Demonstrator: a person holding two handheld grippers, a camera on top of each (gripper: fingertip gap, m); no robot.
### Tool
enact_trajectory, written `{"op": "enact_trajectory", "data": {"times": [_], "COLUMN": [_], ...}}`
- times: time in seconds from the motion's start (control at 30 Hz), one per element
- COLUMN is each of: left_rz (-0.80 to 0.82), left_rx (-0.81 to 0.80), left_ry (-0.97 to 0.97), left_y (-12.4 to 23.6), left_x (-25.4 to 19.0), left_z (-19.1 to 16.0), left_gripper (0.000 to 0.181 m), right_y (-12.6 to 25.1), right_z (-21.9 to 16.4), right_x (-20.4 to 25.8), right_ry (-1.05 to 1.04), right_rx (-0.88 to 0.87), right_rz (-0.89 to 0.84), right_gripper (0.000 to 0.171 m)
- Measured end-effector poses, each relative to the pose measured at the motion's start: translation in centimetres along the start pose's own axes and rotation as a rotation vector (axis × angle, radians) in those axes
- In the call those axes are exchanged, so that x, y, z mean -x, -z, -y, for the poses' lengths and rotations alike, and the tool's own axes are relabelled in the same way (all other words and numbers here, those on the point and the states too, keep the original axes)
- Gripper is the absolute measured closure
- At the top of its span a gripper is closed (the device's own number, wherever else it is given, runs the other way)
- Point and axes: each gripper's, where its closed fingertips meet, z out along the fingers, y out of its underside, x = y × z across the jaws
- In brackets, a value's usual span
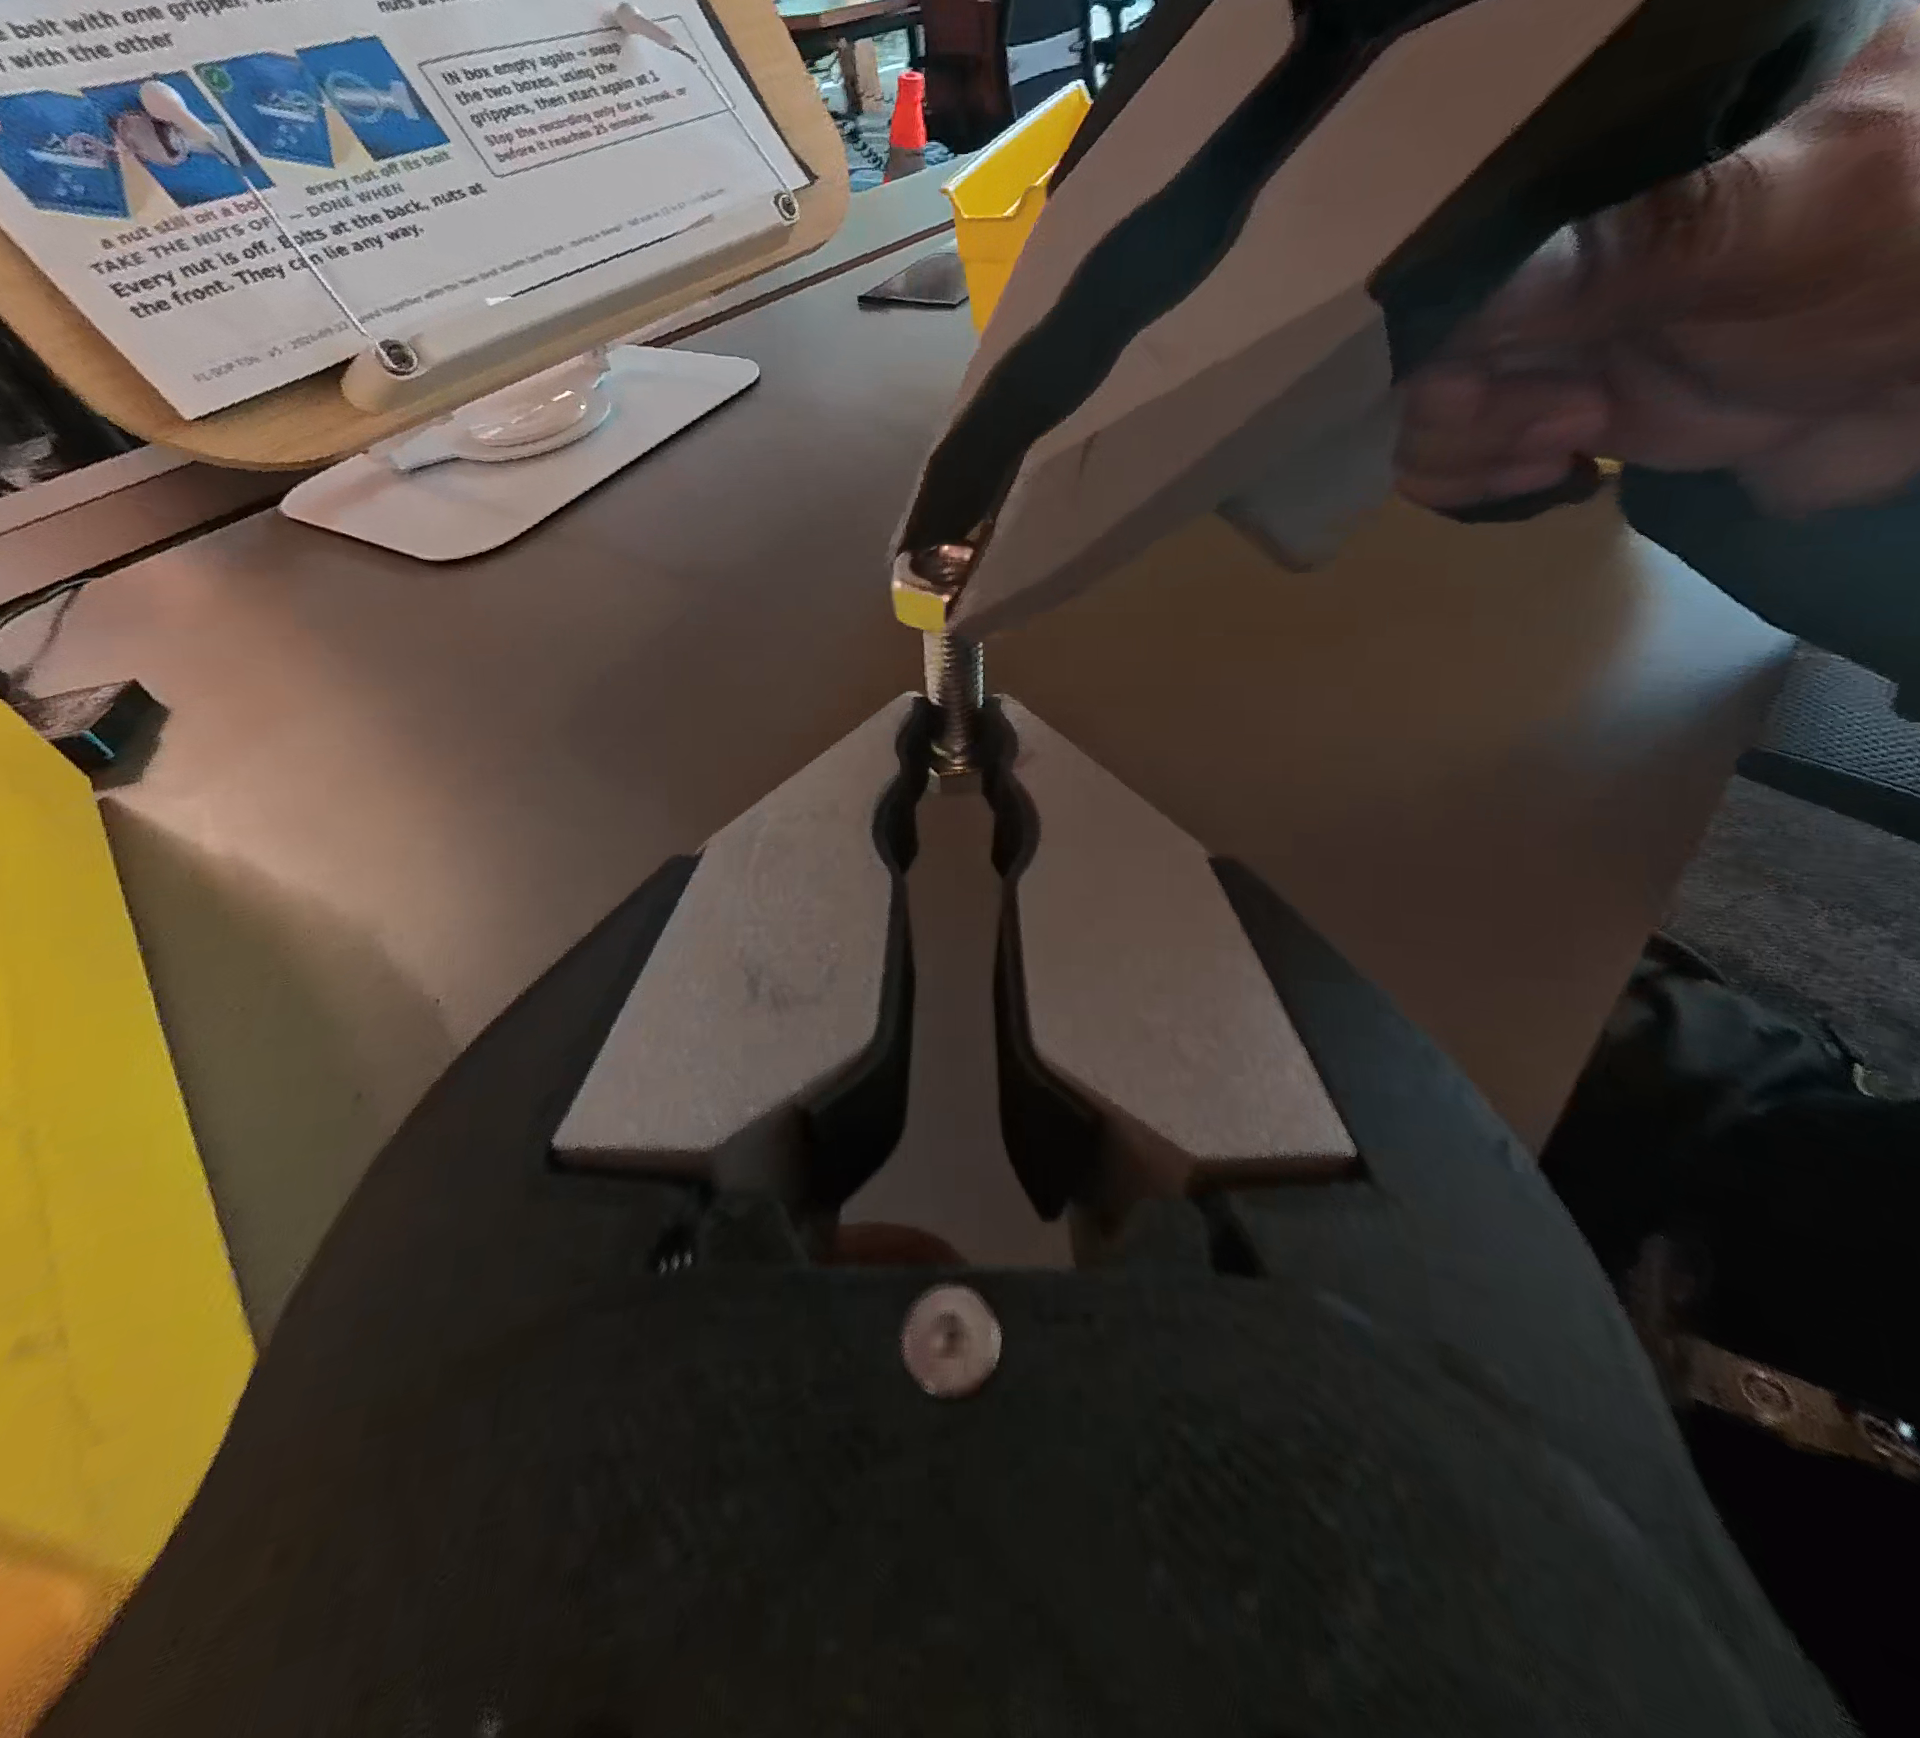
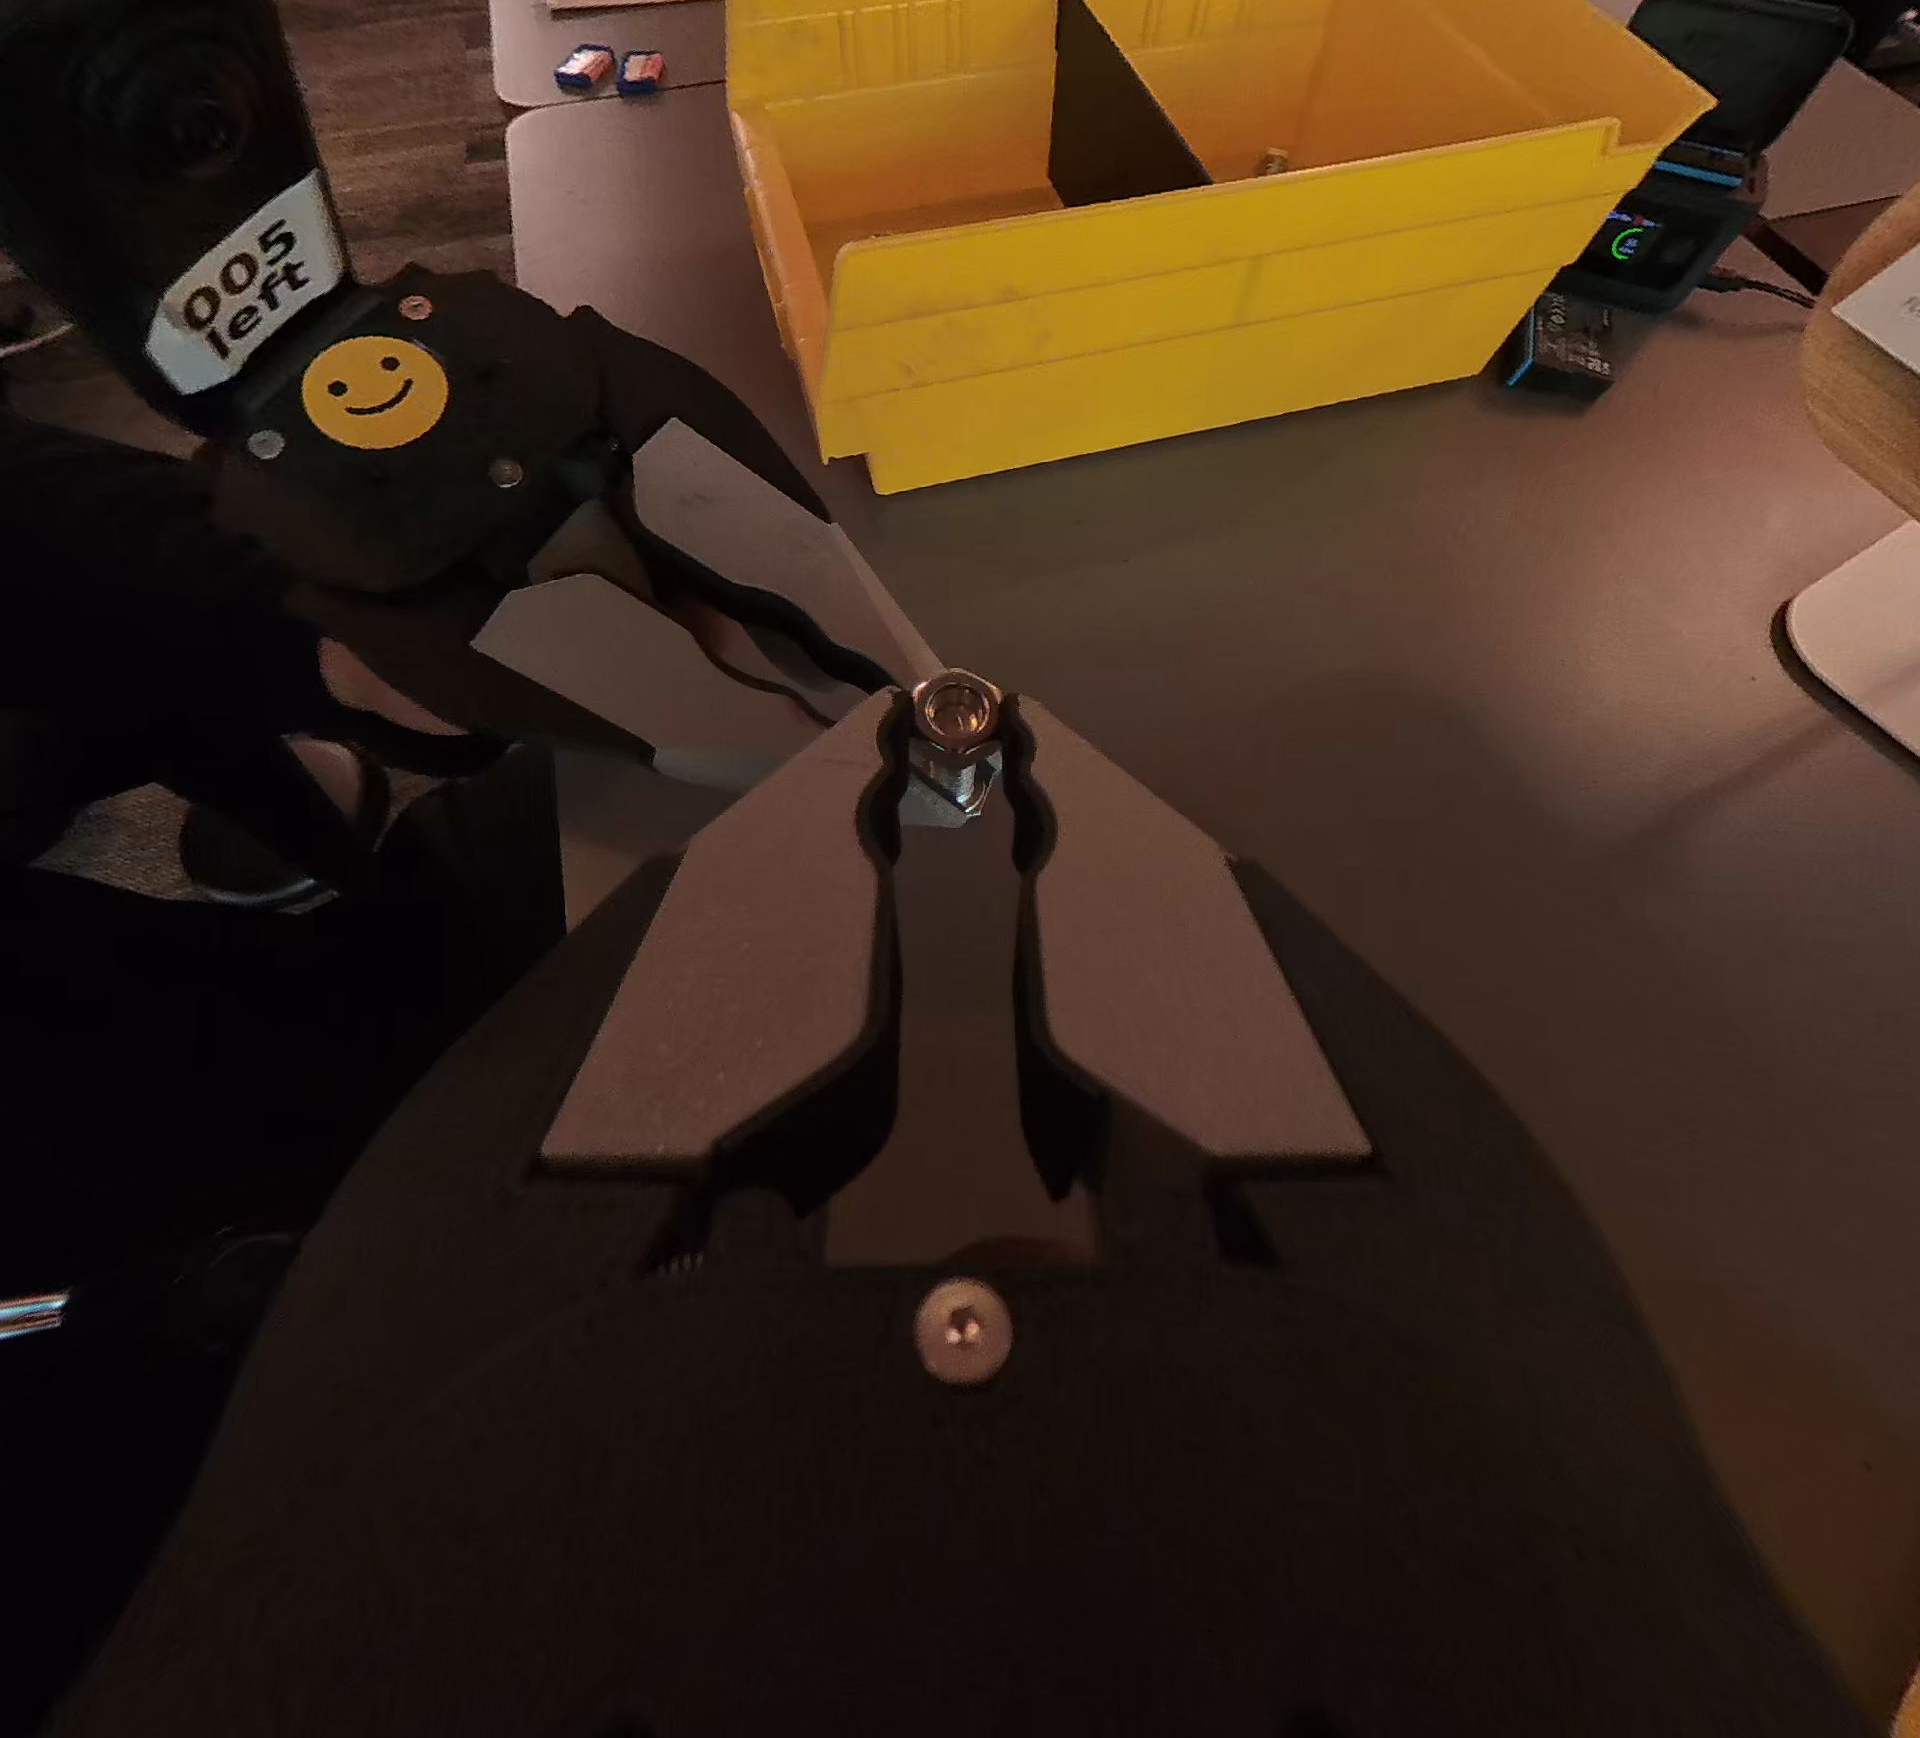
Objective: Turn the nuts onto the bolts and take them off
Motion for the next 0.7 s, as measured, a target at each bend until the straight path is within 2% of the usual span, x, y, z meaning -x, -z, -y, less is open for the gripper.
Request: {"op": "enact_trajectory", "data": {"times": [0.3, 0.5, 0.57, 0.7], "left_rz": [0.091, -0.023, -0.071, -0.201], "left_rx": [0.049, 0.006, -0.009, -0.021], "left_ry": [-0.019, 0.064, 0.070, 0.064], "left_y": [-0.4, -0.1, 0.0, 0.4], "left_x": [0.7, 0.2, -0.3, -1.9], "left_z": [-0.6, -0.1, 0.1, 0.3], "left_gripper": [0.174, 0.174, 0.174, 0.174], "right_y": [-0.6, -0.3, 0.2, 1.7], "right_z": [-0.3, 0.1, 0.5, 0.9], "right_x": [-0.7, -0.4, -0.3, 0.0], "right_ry": [-0.063, -0.049, -0.047, -0.032], "right_rx": [-0.004, -0.040, -0.059, -0.104], "right_rz": [-0.076, -0.049, -0.018, 0.093], "right_gripper": [0.156, 0.156, 0.142, 0.139]}}
